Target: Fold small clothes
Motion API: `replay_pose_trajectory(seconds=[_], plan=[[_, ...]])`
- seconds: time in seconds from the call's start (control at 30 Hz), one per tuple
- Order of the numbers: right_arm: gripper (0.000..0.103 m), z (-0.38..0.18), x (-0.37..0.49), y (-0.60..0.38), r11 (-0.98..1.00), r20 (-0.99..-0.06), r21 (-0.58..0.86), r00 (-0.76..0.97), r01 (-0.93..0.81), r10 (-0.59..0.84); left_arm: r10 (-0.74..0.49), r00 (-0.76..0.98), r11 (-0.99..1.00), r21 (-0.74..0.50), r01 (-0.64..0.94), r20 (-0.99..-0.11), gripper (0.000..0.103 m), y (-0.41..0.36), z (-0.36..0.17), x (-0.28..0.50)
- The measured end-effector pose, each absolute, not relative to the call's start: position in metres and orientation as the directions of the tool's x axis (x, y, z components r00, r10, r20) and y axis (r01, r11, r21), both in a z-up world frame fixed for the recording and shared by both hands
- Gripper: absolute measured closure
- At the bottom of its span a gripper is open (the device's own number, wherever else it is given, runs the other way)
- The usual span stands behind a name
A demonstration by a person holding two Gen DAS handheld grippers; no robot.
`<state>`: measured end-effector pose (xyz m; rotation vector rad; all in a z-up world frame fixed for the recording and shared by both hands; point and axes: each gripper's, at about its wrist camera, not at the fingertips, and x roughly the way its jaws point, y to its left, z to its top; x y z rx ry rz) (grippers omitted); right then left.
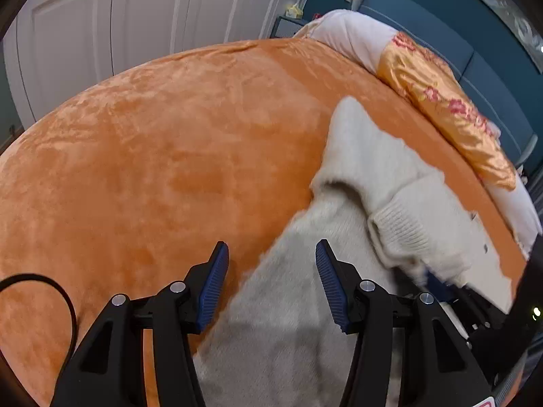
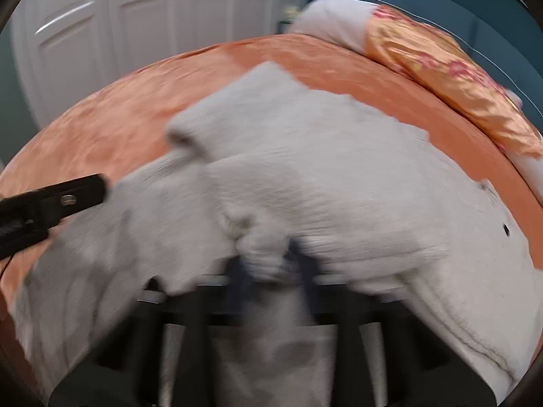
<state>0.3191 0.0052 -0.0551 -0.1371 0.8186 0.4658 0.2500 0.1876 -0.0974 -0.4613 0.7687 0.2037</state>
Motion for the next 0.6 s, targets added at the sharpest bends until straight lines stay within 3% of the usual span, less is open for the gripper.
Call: replay_pose_trajectory(seconds=[0.13, 0.23, 0.3, 0.4, 0.47, 0.6], plan=[[0.095, -0.015, 0.325, -0.09, 0.917, -0.586, 0.323, 0.712, -0.233, 0.387, -0.065, 0.745, 0.867, -0.407, -0.287, -0.664, 0.051, 0.187, -0.078, 0.256], [0.095, -0.005, 0.315, -0.179, 0.875, -0.514, 0.482, 0.793, -0.048, 0.326, -0.135, 0.765, 0.856, -0.463, -0.23, -0.629, 0.051, 0.174, -0.064, 0.269], [0.095, -0.023, 0.308, -0.244, 0.811, -0.528, 0.577, 0.801, 0.095, 0.282, -0.166, 0.764, 0.857, -0.475, -0.201, -0.623, 0.051, 0.158, -0.062, 0.282], [0.094, -0.074, 0.305, -0.297, 0.824, -0.685, 0.489, 0.71, 0.285, 0.162, -0.184, 0.736, 0.864, -0.465, -0.195, -0.651, 0.051, 0.136, -0.075, 0.307], [0.09, -0.103, 0.304, -0.311, 0.832, -0.749, 0.451, 0.644, 0.323, 0.156, -0.185, 0.702, 0.863, -0.456, -0.219, -0.688, 0.051, 0.126, -0.088, 0.322], [0.08, -0.095, 0.289, -0.319, 0.805, -0.689, 0.516, 0.7, 0.291, 0.189, -0.155, 0.691, 0.856, -0.445, -0.262, -0.706, 0.051, 0.122, -0.095, 0.333]])
